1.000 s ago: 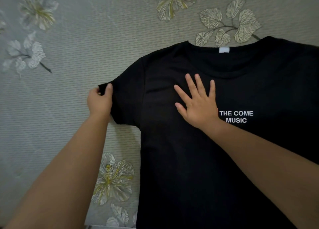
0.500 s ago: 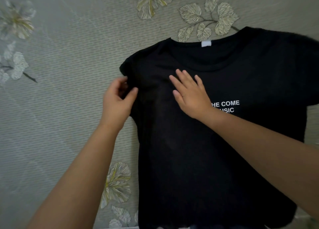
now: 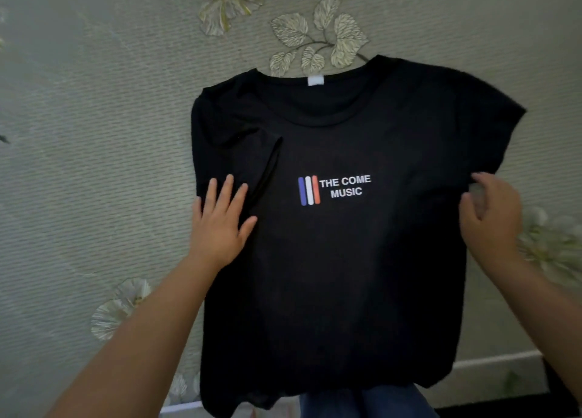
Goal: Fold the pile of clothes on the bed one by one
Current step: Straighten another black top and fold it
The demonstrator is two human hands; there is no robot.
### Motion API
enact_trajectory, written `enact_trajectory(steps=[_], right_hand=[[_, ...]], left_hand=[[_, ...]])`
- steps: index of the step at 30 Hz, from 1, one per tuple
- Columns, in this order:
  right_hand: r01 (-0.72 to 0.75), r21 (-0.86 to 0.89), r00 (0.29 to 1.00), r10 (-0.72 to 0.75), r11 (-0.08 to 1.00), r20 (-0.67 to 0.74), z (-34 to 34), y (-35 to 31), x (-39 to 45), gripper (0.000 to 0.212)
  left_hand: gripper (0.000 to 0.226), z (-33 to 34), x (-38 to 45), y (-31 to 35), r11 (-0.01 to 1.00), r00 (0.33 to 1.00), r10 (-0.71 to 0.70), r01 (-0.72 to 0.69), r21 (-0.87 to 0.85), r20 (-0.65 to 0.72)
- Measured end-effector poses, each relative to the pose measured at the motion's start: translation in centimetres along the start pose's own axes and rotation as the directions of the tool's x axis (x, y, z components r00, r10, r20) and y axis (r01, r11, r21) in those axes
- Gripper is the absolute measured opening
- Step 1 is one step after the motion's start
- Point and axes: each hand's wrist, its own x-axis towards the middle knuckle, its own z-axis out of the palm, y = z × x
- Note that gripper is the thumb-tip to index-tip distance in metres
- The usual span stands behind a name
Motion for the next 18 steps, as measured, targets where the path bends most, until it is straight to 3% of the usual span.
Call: enact_trajectory(steps=[2, 4, 6, 11, 14, 18], right_hand=[[-0.181, 0.044, 0.981, 0.183, 0.983, -0.061, -0.6, 1.8, 0.0, 0.042], [-0.407, 0.165, 0.905, 0.421, 0.898, -0.057, -1.0, 3.0, 0.8, 0.046], [-0.545, 0.215, 0.83, 0.558, 0.811, -0.003, -0.9, 3.9, 1.9, 0.047], [-0.591, 0.262, 0.796, 0.604, 0.763, 0.039, -0.2, 3.4, 5.6, 0.05], [-0.612, 0.262, 0.776, 0.631, 0.746, 0.017, 0.5, 3.2, 7.8, 0.047], [-0.597, 0.198, 0.798, 0.601, 0.777, 0.046, 1.4, 2.7, 8.8, 0.029]], left_hand=[[0.064, 0.7, -0.1, 0.7, 0.998, 0.998, -0.059, 0.058, 0.032, 0.037], [0.066, 0.6, 0.0, 1.8, 0.995, 0.995, -0.091, 0.09, 0.042, 0.031], [0.062, 0.0, 0.2, 3.1, 0.996, 0.995, -0.087, 0.089, 0.029, -0.058], [0.057, -1.6, 3.1, 5.2, 0.999, 0.985, 0.005, -0.011, -0.031, -0.173], [0.054, -2.5, 6.4, 5.3, 0.999, 0.988, 0.01, -0.016, -0.032, -0.156], [0.053, -2.7, 9.0, 4.4, 0.998, 0.995, -0.047, 0.05, 0.026, -0.085]])
